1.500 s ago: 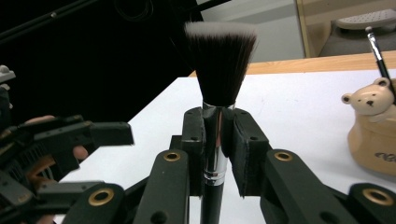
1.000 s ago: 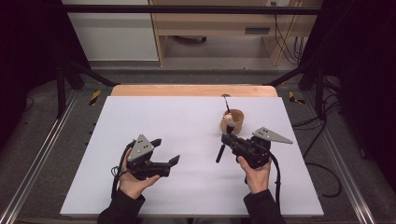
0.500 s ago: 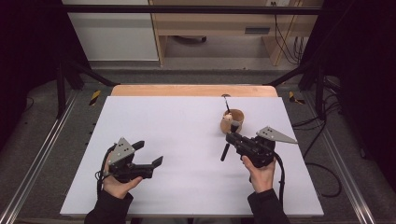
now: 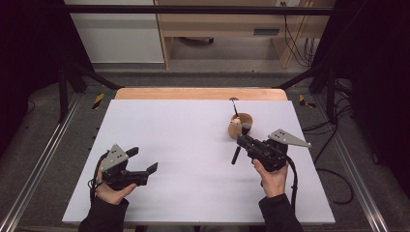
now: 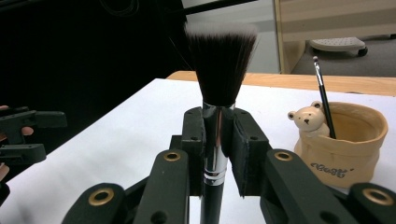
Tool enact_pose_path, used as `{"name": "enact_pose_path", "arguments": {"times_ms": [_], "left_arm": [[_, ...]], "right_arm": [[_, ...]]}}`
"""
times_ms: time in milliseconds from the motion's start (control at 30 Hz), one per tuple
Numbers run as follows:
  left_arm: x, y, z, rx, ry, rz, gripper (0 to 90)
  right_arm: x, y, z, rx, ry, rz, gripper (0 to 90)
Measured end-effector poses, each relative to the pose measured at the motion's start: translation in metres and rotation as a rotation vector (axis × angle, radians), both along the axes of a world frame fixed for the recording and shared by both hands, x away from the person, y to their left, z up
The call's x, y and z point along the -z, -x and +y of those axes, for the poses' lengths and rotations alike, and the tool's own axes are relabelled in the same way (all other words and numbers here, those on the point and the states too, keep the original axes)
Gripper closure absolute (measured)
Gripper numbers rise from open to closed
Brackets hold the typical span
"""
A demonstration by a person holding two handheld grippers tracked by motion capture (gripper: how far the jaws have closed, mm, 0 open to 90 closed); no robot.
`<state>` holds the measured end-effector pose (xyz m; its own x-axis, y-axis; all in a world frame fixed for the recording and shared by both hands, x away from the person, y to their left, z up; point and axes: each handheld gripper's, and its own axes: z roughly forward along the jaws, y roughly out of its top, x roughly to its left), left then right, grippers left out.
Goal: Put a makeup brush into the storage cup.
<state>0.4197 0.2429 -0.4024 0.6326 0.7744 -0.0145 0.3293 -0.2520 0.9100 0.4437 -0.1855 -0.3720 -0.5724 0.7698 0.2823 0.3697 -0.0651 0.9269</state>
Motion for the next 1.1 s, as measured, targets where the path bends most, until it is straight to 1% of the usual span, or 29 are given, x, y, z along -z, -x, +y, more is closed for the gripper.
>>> {"name": "enact_pose_path", "arguments": {"times_ms": [100,233,667,800,1033,1100], "left_arm": [[0.001,0.000,0.005,-0.006,0.004,0.005,10.7],[0.002,0.000,0.009,-0.010,0.000,0.000,10.5],[0.003,0.001,0.015,-0.019,0.009,-0.010,10.5],[0.004,0.000,0.016,-0.021,0.001,-0.012,10.5],[0.006,-0.002,0.021,-0.029,0.007,-0.012,10.5],[0.006,-0.002,0.022,-0.030,0.005,-0.013,10.5]], "right_arm": [[-0.002,-0.001,-0.002,0.005,0.006,-0.004,77.4],[-0.005,-0.002,-0.004,0.014,0.016,-0.018,77.4],[-0.019,-0.011,-0.009,0.040,0.039,-0.051,77.3],[-0.023,-0.015,-0.010,0.052,0.051,-0.066,77.4],[-0.031,-0.024,-0.013,0.072,0.066,-0.082,77.3],[-0.032,-0.027,-0.013,0.079,0.078,-0.090,77.3]]}}
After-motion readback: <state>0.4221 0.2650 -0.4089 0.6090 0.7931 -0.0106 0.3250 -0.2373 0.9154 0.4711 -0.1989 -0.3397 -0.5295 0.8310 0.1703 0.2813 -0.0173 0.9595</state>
